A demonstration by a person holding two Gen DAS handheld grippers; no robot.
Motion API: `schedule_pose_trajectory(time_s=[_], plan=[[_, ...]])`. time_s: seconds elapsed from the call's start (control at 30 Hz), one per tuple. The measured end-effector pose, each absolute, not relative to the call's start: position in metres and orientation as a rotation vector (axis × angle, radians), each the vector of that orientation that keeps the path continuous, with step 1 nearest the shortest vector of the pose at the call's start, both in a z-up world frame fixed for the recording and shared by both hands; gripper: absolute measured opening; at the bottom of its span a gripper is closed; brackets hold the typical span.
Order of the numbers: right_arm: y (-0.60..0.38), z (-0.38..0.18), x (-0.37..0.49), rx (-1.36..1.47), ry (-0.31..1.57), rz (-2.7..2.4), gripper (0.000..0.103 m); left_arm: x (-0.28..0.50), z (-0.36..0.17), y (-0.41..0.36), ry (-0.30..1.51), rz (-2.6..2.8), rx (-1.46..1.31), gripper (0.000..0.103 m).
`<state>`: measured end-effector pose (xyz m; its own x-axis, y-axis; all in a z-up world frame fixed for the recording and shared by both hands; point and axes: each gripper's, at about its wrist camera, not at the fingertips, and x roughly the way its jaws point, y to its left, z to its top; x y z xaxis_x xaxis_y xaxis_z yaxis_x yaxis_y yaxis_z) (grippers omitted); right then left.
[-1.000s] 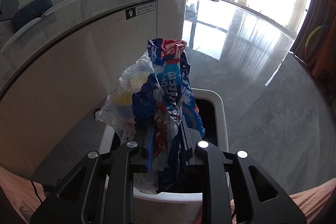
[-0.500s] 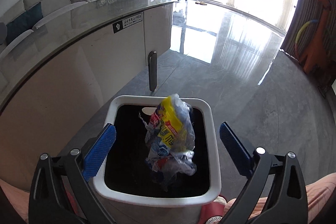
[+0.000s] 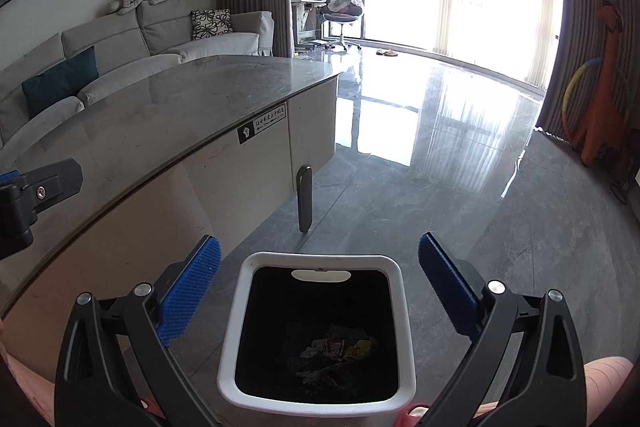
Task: Collect trash
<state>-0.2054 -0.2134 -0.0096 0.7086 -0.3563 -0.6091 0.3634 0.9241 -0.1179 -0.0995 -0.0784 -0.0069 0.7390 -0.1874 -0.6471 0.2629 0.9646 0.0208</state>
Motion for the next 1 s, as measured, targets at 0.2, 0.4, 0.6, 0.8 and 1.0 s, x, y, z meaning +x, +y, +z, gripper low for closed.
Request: schedule_pose_trajectory(time_s=[0.2, 0.4, 0.6, 0.8, 1.0], plan=[[-0.204, 0.001, -0.201, 0.006, 0.638, -0.375, 0.098, -0.097, -0.003, -0.068, 0.688, -0.223, 0.094, 0.099], [-0.191, 0.014, -0.192, -0.017, 0.601, -0.345, 0.098, -0.093, 0.007, -0.052, 0.671, -0.195, 0.070, 0.099], [-0.175, 0.025, -0.178, -0.024, 0.583, -0.301, 0.098, -0.088, 0.018, -0.033, 0.641, -0.148, 0.061, 0.100], [-0.141, 0.037, -0.146, -0.096, 0.558, -0.245, 0.098, -0.074, 0.031, 0.000, 0.597, -0.064, 0.049, 0.100], [-0.104, 0.049, -0.110, -0.142, 0.511, -0.166, 0.098, -0.050, 0.045, 0.039, 0.572, 0.013, 0.000, 0.100]])
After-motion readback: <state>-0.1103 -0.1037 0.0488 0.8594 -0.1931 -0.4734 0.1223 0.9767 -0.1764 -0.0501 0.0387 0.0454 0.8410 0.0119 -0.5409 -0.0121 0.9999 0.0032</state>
